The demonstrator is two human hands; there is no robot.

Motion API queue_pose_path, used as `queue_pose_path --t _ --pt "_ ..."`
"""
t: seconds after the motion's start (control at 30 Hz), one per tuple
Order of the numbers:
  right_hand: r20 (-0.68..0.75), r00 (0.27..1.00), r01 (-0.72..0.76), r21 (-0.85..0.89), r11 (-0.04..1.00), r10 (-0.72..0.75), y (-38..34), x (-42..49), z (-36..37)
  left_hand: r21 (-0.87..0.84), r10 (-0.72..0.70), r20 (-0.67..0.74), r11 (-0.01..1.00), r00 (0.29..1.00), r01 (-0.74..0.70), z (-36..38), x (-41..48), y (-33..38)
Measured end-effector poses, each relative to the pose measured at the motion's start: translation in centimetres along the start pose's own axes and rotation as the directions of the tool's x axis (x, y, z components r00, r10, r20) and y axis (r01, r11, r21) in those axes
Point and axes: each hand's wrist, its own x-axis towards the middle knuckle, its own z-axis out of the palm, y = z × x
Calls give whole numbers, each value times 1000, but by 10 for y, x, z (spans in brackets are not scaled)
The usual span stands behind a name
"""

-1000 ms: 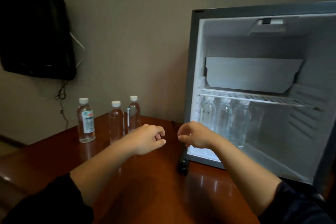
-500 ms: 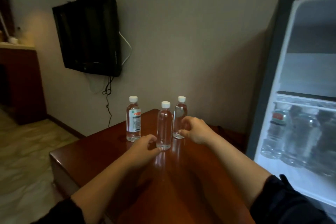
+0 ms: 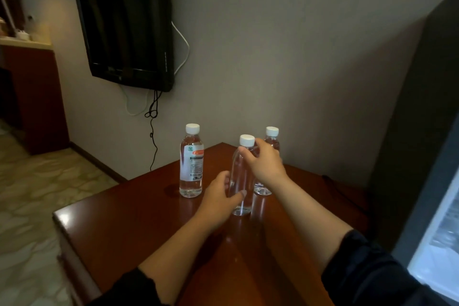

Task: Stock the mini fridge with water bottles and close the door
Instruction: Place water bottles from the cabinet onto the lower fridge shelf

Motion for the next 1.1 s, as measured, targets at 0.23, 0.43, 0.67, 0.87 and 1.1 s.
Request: queue_pose_path --t 0.23,0.43,0.67,0.87,1.1 --pt "54 998 44 -59 997 -40 10 4 -6 -117 -18 -78 993 997 9 17 23 -5" --pt "112 987 119 -6 993 -117 8 -10 -17 -148 -1 -139 989 990 -20 25 2 -8" --pt "124 979 155 60 986 -162 7 -58 -42 -111 27 -150 993 988 -44 33 -47 1" --pt "126 974 188 23 982 -189 2 -111 -74 -99 56 -119 993 991 -68 42 -101 16" --pt "116 983 131 83 988 -140 4 -170 -122 -94 76 -117 992 990 -87 69 -155 43"
